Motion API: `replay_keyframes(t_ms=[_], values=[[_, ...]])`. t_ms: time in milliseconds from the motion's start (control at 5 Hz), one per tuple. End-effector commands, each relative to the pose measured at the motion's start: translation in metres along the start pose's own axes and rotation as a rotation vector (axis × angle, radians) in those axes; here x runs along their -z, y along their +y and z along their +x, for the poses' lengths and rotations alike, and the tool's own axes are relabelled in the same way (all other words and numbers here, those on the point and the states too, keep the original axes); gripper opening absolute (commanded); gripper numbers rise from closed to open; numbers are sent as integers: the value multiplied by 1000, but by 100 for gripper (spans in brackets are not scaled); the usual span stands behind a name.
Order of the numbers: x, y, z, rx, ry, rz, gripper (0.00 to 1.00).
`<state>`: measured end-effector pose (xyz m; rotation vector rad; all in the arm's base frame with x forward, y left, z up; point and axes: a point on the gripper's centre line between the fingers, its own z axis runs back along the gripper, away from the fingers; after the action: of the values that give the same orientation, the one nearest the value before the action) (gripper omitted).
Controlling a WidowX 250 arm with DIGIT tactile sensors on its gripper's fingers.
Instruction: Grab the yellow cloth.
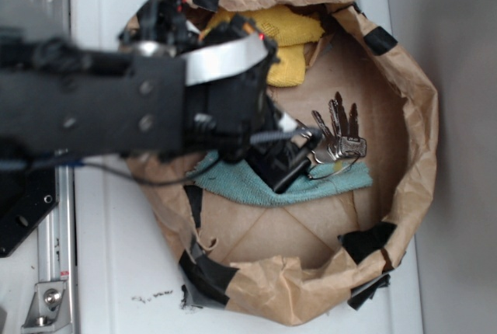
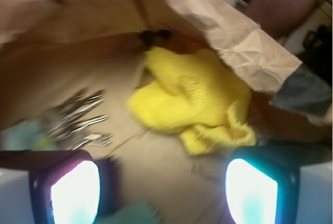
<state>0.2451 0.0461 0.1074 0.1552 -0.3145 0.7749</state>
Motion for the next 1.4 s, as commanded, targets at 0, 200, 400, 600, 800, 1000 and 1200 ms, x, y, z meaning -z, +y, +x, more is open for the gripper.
replay_keyframes(t_ms=[0, 200, 400, 600, 800, 1000, 1200], values=[[15, 48, 17, -139, -6, 42, 100], [26, 49, 22, -159, 23, 49, 100], [19, 27, 21, -134, 34, 16, 100], [5, 7, 18, -132, 44, -28, 100], [4, -13, 23, -157, 19, -50, 100], [34, -5, 28, -162, -2, 12, 100], [64, 16, 30, -150, 22, 82, 100]])
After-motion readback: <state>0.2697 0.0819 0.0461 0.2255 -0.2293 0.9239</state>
